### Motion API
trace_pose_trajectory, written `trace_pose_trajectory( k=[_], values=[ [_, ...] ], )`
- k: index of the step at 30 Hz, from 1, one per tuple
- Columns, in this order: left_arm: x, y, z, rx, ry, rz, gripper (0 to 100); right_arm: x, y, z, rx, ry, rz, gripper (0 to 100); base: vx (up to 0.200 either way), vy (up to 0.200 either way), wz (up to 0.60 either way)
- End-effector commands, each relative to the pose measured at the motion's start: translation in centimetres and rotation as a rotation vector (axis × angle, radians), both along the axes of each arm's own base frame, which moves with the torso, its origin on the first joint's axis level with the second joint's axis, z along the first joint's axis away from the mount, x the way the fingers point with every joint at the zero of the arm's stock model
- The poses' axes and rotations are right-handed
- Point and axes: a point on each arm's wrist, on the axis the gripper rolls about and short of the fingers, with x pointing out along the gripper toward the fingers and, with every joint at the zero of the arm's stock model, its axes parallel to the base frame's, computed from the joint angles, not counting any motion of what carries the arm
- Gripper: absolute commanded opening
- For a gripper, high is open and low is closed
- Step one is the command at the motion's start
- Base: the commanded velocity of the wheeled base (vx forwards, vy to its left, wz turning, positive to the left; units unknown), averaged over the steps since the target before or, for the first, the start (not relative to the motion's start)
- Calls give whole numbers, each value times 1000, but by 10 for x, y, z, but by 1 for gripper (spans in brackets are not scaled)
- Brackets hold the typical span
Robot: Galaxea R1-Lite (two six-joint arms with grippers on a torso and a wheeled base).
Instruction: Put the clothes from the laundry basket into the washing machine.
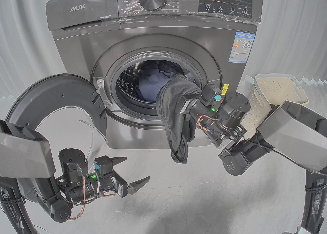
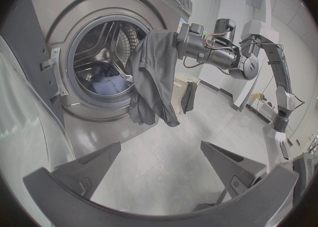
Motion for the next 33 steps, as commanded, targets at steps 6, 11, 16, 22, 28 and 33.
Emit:
trace_pose_trajectory(
  k=[6, 11, 16, 22, 28, 33],
  values=[
    [15, -5, 9, -35, -62, 18, 100, -25, 29, -9, -18, 25, 89, 0, 0, 0, 0],
    [26, -9, 20, -69, -120, 27, 100, -42, 39, -20, -45, 56, 133, 0, 0, 0, 0],
    [31, -14, 28, -100, -148, 25, 100, -52, 47, -24, -56, 67, 162, 0, 0, 0, 0],
    [34, -17, 28, -106, -150, 34, 100, -58, 55, -28, -61, 74, 186, 0, 0, 0, 0],
    [39, -19, 22, -101, -144, 37, 100, -67, 62, -25, -57, 70, 211, 0, 0, 0, 0],
    [53, -21, 19, -109, -159, 50, 100, -74, 63, -27, -65, 81, 226, 0, 0, 0, 0]
  ],
)
